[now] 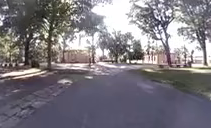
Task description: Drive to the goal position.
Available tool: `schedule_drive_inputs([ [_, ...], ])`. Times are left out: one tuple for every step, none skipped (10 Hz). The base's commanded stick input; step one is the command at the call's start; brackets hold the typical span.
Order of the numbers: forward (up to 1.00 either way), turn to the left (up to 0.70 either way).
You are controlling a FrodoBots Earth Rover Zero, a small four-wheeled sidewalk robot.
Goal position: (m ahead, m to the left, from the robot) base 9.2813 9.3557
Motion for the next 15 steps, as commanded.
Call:
schedule_drive_inputs([
  [0.7,0.0],
  [0.7,0.0],
  [0.7,0.0],
  [0.7,0.0],
  [0.7,0.0],
  [0.7,0.0],
  [0.7,0.0],
  [0.7,0.0],
  [0.7,0.0],
  [0.7,0.0],
  [0.7,0.0],
  [0.7,0.0],
  [0.7,0.0],
  [0.7,0.0],
  [0.7,0.0],
])
